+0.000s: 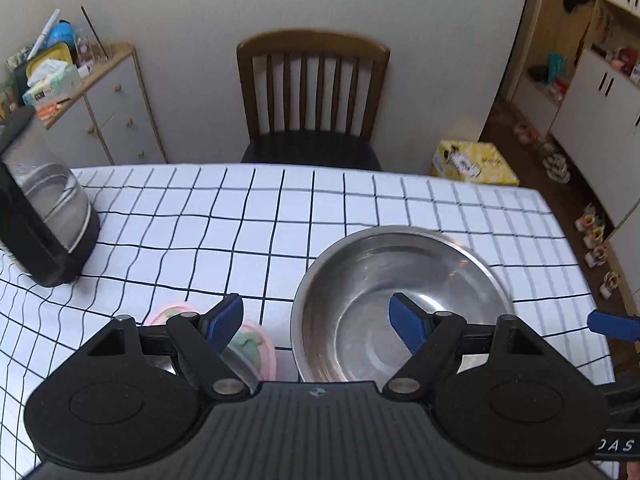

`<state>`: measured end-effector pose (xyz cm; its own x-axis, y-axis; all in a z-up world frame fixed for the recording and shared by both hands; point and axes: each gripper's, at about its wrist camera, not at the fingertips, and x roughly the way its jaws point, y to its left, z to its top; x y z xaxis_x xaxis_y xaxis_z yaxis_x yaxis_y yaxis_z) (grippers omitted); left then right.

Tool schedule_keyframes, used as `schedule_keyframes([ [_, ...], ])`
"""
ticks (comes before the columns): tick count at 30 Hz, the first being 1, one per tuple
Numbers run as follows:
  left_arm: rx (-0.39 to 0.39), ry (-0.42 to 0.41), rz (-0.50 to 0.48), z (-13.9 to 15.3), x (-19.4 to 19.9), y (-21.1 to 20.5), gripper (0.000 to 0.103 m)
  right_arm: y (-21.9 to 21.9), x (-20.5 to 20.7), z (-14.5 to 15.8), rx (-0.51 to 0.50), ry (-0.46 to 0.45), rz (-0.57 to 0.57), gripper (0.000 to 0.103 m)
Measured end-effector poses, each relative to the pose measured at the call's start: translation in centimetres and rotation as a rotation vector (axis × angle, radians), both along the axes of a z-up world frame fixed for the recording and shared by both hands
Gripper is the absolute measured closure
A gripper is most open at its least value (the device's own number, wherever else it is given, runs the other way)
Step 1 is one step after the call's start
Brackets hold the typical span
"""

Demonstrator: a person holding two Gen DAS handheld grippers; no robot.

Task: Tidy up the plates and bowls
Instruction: 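Move both grippers to the rim of the large steel bowl, then close both grippers on the steel bowl rim and lift it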

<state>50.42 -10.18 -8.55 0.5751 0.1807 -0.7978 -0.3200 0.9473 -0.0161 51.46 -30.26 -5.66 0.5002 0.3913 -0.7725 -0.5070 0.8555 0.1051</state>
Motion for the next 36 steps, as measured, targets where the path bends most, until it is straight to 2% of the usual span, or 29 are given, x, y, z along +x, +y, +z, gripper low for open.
schedule_keyframes([
  [6, -0.004, 0.054, 0.013, -2.0, 3.0, 0.6, 0.023, 0.6, 2.2, -2.3, -0.011, 0.056, -0.037, 0.009],
  [11, -0.019, 0.084, 0.048, -3.4, 4.3, 1.3, 0.023, 1.0, 3.3, -3.8, -0.016, 0.100, -0.045, 0.019],
  [14, -0.061, 0.098, 0.069, -3.9, 4.9, 1.8, 0.024, 1.1, 3.8, -4.4, -0.003, 0.133, -0.051, 0.028],
  [16, -0.062, 0.104, 0.076, -4.1, 5.3, 1.9, 0.038, 1.3, 4.1, -4.6, 0.004, 0.146, -0.046, 0.032],
  [17, -0.066, 0.108, 0.073, -4.2, 5.5, 2.0, 0.041, 1.4, 4.1, -4.7, 0.002, 0.147, -0.044, 0.033],
  [18, -0.072, 0.115, 0.071, -4.4, 5.8, 2.0, 0.044, 1.5, 4.1, -4.8, -0.003, 0.146, -0.042, 0.037],
  [21, -0.082, 0.135, 0.066, -4.8, 6.1, 2.0, 0.063, 1.8, 4.4, -5.2, -0.007, 0.164, -0.045, 0.051],
  [25, -0.058, 0.153, 0.067, -5.1, 6.2, 1.9, 0.073, 1.7, 4.6, -5.6, 0.003, 0.185, -0.064, 0.065],
  [29, -0.066, 0.146, 0.062, -4.9, 6.1, 1.6, 0.077, 1.3, 4.8, -5.7, 0.017, 0.199, -0.075, 0.078],
  [30, -0.063, 0.144, 0.059, -4.8, 6.1, 1.4, 0.077, 1.2, 4.8, -5.6, 0.022, 0.200, -0.075, 0.085],
  [36, -0.044, 0.121, 0.033, -3.3, 5.8, -0.1, 0.078, 0.6, 4.7, -4.5, 0.018, 0.174, -0.104, 0.087],
])
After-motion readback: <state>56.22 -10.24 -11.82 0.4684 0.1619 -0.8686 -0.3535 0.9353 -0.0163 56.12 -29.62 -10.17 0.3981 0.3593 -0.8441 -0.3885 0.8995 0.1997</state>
